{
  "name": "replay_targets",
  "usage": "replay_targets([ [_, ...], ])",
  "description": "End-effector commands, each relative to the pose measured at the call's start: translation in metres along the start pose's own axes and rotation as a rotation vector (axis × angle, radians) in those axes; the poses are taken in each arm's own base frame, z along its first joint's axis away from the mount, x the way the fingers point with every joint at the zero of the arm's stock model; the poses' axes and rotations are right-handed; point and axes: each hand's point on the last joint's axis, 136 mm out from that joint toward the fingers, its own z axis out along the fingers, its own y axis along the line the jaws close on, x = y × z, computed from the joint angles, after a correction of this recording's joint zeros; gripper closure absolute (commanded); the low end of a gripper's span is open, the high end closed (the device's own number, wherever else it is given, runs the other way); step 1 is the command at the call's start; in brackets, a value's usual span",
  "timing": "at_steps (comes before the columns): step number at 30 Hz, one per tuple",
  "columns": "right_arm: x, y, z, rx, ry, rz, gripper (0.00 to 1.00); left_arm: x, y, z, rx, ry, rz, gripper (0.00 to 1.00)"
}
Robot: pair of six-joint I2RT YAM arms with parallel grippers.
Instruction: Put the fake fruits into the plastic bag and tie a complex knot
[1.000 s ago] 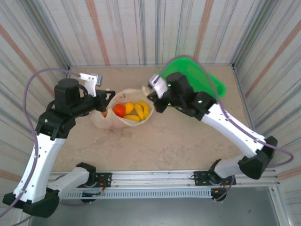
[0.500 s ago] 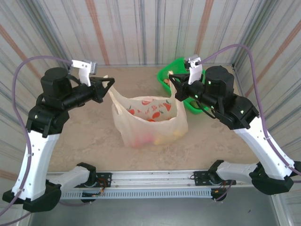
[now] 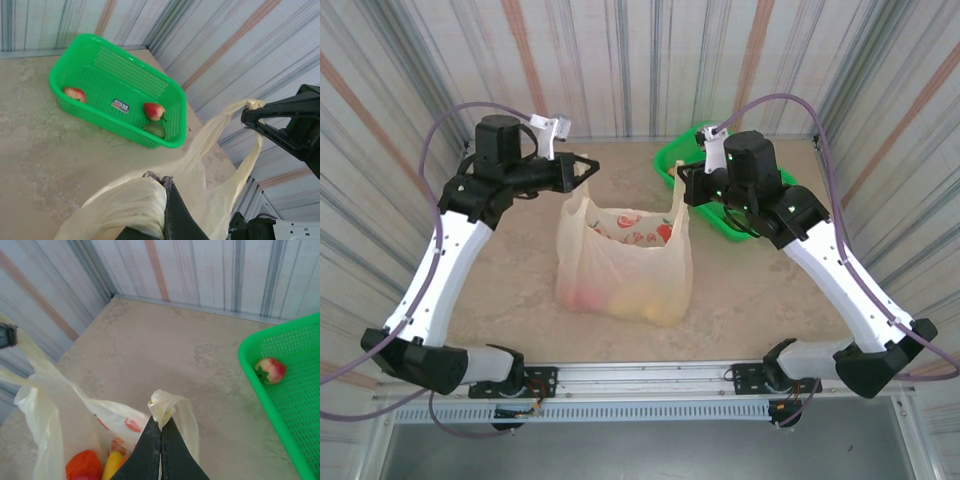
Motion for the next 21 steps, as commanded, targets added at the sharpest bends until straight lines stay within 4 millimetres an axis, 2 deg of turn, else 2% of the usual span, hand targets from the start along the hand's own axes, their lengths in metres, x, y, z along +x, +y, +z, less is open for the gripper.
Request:
replay_targets([
  [1,-0.011,0.008,-0.007,-0.062,-0.035,0.007,0.99,-0.012,-0.027,-0.02,0.083,-0.087,0.1,0.96],
  [4,-0.013,0.004,-0.006,-0.077,-0.024,0.006,0.98,-0.011,-0.027,-0.023,0.078,-0.11,0.119,0.98],
  [9,-0.025,-0.005,-0.009,-0.072,-0.011,0.017,0.98,-0.022,-0.043,-0.035,0.114,-0.163,0.135,1.0],
  [14,-0.035,0.001,-0.011,-0.104,-0.012,0.017,0.99,-0.027,-0.06,-0.047,0.143,-0.208,0.165,1.0],
  [17,-0.032,0.011,-0.007,-0.169,0.01,0.017,0.99,-0.014,-0.064,-0.043,0.165,-0.199,0.197,1.0],
  [19,-0.026,0.021,-0.003,-0.236,0.05,0.015,0.99,0.002,-0.069,-0.033,0.208,-0.156,0.244,0.96],
  [21,-0.023,0.024,0.001,-0.259,0.071,0.017,0.99,0.013,-0.064,-0.025,0.195,-0.139,0.277,0.94],
])
